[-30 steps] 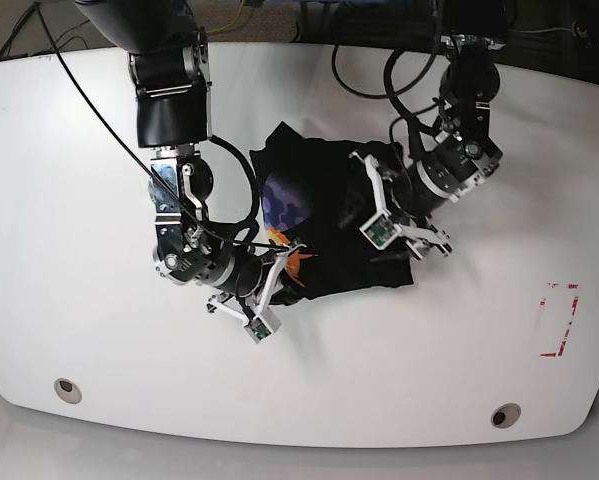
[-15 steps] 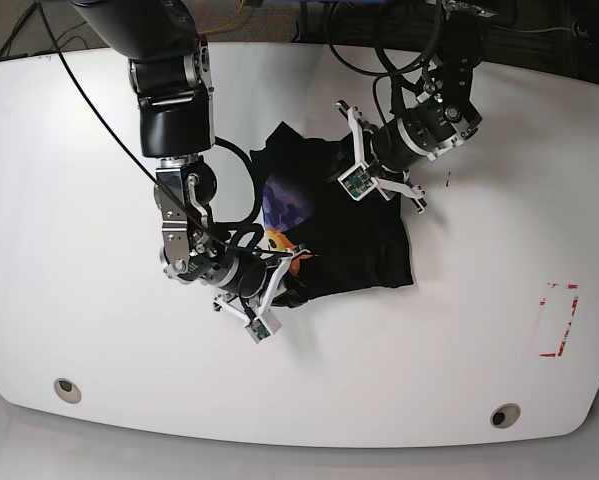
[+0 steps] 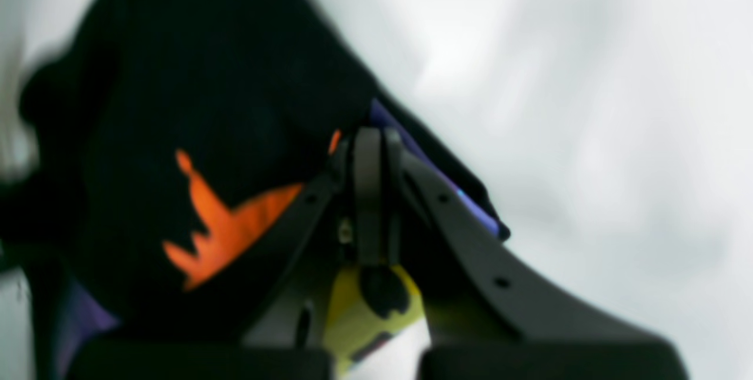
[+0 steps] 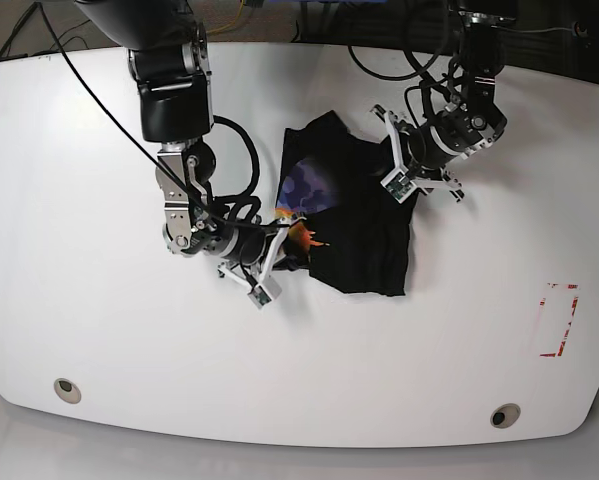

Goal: Layout the t-shirt on the table in an organized manner, then fold the t-shirt properly
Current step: 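Lift and rotate the folded shirt with both grippers, exposing the print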

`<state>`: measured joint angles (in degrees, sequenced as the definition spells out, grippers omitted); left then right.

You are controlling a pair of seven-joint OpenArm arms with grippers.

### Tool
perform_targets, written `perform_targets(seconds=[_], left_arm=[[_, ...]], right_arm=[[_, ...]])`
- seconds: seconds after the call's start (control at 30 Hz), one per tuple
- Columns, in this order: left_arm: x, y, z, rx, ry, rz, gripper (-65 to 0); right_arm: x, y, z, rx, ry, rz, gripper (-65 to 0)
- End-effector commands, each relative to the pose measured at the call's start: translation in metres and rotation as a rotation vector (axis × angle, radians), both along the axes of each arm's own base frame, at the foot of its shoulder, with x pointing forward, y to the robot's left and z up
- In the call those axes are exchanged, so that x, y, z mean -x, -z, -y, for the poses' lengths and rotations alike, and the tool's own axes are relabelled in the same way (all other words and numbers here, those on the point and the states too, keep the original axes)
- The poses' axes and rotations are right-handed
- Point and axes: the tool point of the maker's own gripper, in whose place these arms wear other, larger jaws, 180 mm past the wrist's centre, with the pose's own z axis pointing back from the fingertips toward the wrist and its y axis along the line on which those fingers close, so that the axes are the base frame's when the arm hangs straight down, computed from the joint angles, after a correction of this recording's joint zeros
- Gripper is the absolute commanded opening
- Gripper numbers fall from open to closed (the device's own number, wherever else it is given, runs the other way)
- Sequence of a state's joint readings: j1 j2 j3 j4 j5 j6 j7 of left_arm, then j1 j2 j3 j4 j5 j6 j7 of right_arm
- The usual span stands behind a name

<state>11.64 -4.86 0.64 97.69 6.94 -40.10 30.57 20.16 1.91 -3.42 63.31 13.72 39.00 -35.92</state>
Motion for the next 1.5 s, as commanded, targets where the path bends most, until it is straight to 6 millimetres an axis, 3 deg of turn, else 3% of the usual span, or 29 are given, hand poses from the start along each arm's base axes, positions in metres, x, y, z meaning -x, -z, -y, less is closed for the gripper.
perform_targets(seconds=[0.0,0.4,0.57,0.83,0.97,1.1,1.23,1.4,1.47], left_arm=[[-0.008,-0.008,-0.012,-0.009,-0.013,0.033,-49.0],[-0.027,0.007,-0.044,-0.072,-0.031,0.003,-49.0],[-0.034,0.002,-0.045,-0.077,-0.031,0.020,-49.0],[-0.064,-0.052,-0.036,-0.072,-0.014,0.183,-49.0],[-0.068,-0.079,-0.014,-0.035,0.011,0.262,-49.2],[-0.068,-0.099,0.003,0.006,0.014,0.313,-49.2],[-0.067,-0.105,0.010,0.027,0.011,0.329,-49.2],[-0.051,-0.092,0.023,0.071,0.002,0.278,-49.2],[-0.045,-0.087,0.024,0.075,0.001,0.262,-49.2]], right_arm=[[-0.005,-0.015,0.003,-0.019,0.007,0.058,-65.0],[0.040,-0.015,0.009,-0.004,0.005,0.097,-65.0],[0.047,-0.028,0.026,0.066,0.011,0.133,-65.0],[0.038,-0.089,0.036,0.144,0.021,0.286,-65.0],[0.026,-0.109,0.032,0.137,0.020,0.339,-65.0],[0.019,-0.105,0.015,0.112,-0.002,0.320,-65.0],[0.003,-0.103,0.003,0.082,-0.011,0.308,-65.0],[-0.008,-0.100,-0.024,0.012,-0.046,0.313,-65.0],[-0.009,-0.089,-0.031,-0.005,-0.054,0.287,-65.0]])
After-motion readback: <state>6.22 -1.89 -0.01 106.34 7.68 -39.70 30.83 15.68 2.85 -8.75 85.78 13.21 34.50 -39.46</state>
